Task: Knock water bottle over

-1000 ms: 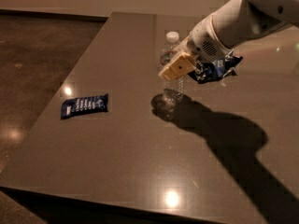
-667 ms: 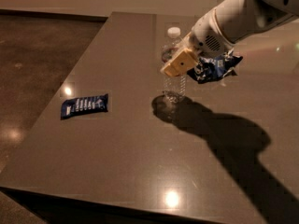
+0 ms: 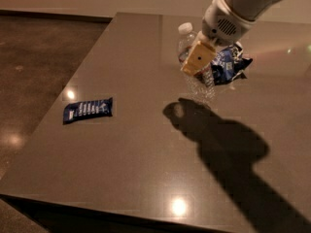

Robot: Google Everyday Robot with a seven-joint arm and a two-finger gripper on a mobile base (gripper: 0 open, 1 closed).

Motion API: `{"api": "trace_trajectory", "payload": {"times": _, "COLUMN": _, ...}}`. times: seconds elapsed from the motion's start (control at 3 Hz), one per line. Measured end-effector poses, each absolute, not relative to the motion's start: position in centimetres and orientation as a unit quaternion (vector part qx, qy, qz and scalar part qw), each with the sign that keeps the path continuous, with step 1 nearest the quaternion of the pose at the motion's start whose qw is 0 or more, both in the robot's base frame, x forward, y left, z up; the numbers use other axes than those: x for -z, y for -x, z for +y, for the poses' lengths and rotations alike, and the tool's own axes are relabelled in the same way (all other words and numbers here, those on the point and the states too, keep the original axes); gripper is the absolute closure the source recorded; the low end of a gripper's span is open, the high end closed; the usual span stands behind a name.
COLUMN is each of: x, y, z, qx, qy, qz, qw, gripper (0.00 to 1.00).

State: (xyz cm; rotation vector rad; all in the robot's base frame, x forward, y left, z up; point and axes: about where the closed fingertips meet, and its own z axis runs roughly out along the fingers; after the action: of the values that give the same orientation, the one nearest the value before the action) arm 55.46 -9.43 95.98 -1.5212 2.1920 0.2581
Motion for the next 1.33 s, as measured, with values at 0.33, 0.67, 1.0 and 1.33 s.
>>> {"api": "trace_trajectory", "payload": {"times": 0.33, "x": -95.0, "y": -55.0, "z": -10.5, "qx": -0.049, "qy": 0.570, "qz": 0.804, "qw": 0.165, "gripper": 1.00}}
{"api": "trace_trajectory", "payload": {"times": 0.67, "x": -94.2, "y": -54.7, "z": -11.4, "qx": -0.001, "qy": 0.584, "qz": 0.804, "qw": 0.113, "gripper": 1.00}}
{"api": "trace_trajectory", "payload": {"times": 1.0, "x": -93.1, "y": -54.5, "z": -11.9, "qx": 0.030, "qy": 0.593, "qz": 0.801, "qw": 0.078, "gripper": 0.86}}
{"api": "trace_trajectory", "payload": {"times": 1.33, "x": -92.0, "y": -54.4, "z": -12.3, "qx": 0.049, "qy": 0.603, "qz": 0.795, "qw": 0.051, "gripper": 0.61}}
